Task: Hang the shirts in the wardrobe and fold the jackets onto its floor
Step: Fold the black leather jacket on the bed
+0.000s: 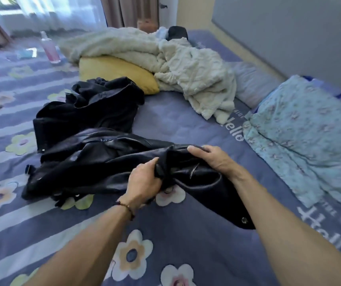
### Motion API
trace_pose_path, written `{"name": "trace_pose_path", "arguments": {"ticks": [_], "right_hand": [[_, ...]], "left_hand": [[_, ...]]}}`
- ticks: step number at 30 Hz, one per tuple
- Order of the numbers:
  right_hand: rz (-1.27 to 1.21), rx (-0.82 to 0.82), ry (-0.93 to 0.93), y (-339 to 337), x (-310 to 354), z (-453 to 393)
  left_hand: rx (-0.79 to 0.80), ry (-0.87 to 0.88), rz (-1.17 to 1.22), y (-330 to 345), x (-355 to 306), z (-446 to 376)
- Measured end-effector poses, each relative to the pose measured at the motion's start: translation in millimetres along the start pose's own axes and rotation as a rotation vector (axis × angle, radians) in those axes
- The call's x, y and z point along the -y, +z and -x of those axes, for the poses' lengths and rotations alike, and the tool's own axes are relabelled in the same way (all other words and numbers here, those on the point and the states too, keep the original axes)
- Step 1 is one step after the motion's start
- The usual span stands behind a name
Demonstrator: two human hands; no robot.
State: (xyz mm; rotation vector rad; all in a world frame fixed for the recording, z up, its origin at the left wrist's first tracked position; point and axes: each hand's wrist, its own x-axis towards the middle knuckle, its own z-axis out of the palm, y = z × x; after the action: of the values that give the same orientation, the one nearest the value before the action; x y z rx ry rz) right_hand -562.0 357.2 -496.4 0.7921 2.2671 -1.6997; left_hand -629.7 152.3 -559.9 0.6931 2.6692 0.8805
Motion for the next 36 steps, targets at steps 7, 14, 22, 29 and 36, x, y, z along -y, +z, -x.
{"name": "trace_pose_path", "arguments": {"ticks": [7, 14, 22, 29, 36], "right_hand": [[0.431, -0.315, -0.115, -38, 36, 53], [0.006, -0.147, 0.041, -19, 9, 82], [-0.496, -0.026, 0.244, 91, -16, 58], [-0.787, 0.308, 0.150, 147, 7, 23], [-0.374, -0.256, 0.006, 116, 2, 5]], "left_hand": [[0.426, -0.069, 0.516, -97, -37, 18], [0.237, -0.348, 0.625, -125, -25, 37], [0.449, -0.427, 0.661, -134, 3, 45], [0.565, -0.409, 0.366, -133, 57, 53], [0.209, -0.401, -0.168, -130, 114, 53]]}}
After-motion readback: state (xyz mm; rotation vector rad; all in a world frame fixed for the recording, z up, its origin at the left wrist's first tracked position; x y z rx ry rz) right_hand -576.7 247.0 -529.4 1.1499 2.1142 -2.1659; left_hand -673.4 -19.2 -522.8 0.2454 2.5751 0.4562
